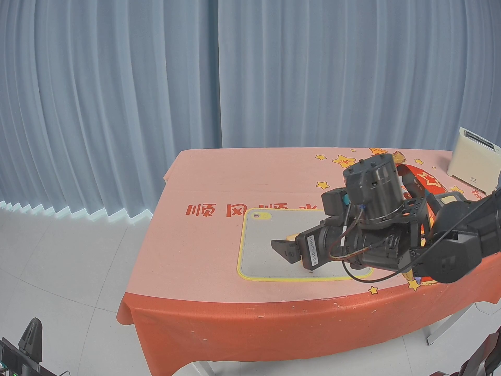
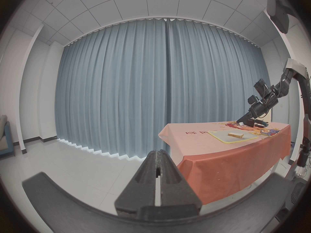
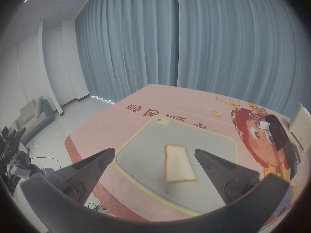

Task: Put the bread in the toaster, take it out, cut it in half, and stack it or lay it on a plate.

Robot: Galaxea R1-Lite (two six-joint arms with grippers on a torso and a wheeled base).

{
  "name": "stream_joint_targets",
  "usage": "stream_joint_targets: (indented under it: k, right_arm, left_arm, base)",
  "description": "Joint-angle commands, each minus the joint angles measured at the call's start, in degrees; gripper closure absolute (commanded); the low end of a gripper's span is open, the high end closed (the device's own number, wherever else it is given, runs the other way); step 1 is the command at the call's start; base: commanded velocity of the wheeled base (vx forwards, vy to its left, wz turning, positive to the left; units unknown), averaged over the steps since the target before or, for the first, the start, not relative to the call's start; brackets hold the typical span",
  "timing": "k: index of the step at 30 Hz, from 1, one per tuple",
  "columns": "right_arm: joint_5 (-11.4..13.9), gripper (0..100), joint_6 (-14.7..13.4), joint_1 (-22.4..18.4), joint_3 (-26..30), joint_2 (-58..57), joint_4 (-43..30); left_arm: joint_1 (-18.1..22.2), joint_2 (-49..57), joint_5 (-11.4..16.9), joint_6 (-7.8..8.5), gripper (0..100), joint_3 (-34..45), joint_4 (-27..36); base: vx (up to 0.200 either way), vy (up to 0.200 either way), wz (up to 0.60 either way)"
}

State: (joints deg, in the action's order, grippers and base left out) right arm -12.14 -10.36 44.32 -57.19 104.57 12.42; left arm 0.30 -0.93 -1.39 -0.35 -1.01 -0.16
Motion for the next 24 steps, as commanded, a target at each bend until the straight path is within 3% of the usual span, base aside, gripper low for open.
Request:
stream_joint_targets:
  k: [1,24]
  right_arm:
    - [-0.07,0,-0.89,0.68,-1.61,3.36,-0.82]
    - [-0.34,0,-2.73,3.05,-2.76,9.60,0.23]
  left_arm:
    - [0.05,0.93,-0.02,0.00,100,1.01,-0.02]
    - [-0.04,0.93,-0.02,0.00,100,1.01,-0.02]
  base:
    - [0.000,0.000,0.00]
    - [0.000,0.000,0.00]
